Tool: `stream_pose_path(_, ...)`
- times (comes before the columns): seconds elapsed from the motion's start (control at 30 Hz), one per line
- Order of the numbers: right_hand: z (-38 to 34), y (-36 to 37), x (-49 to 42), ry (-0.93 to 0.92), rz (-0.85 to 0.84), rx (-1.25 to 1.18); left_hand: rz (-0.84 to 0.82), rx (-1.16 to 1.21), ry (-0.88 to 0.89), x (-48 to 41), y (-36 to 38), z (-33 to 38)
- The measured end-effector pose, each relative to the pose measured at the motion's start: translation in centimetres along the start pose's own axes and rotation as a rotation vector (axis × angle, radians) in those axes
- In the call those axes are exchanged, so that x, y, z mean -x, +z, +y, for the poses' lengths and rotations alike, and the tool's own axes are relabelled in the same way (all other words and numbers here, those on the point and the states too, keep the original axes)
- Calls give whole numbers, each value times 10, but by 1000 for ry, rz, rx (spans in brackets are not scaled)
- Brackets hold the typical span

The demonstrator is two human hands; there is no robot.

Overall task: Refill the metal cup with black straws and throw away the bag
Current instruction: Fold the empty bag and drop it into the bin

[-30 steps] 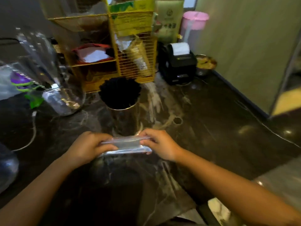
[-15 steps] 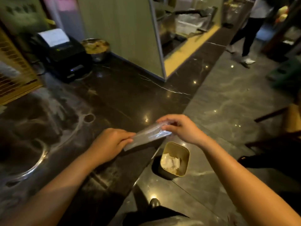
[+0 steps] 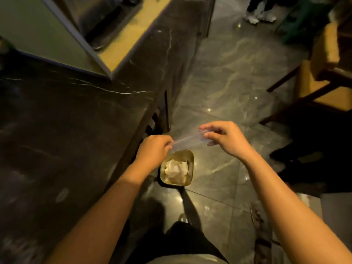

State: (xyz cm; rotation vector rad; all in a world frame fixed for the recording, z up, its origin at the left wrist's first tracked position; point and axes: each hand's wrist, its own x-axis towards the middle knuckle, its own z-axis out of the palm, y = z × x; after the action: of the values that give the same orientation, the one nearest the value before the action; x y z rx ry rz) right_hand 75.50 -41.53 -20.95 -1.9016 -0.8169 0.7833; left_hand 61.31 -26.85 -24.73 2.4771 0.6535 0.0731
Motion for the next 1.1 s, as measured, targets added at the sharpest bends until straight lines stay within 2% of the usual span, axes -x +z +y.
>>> stream_pose_path(0.2,115,18,-39,185,70,53,-85,-120,76,-60,130,-50)
stream_pose_path(0.37,254,77,-75,235,78,174,-330,-304,-119,-70,268,-138)
stream_pose_path(0.43,316,115,-91,251,16,229,-342,-302,-163,-65,325,-181)
stream_pose_path(0.6,463,230,-135,410,-299,431,-305,-357,-225,-66,436,-279)
stream_pose_path(0.73,527,295,-161,424,-456,502,-256,-386,-171,-70,474,-317)
stream_pose_path(0.93,575,344,-194,487,-564,444,-155,-400,-129,-65,496,-336)
stream_pose_path(1.03,581,346,-195,526,-596,438,-187,-418,-128,-67,494,-335)
stream_pose_path(1.1,575,338,-187,521,-576,432,-275,-467,-150,-67,490,-333)
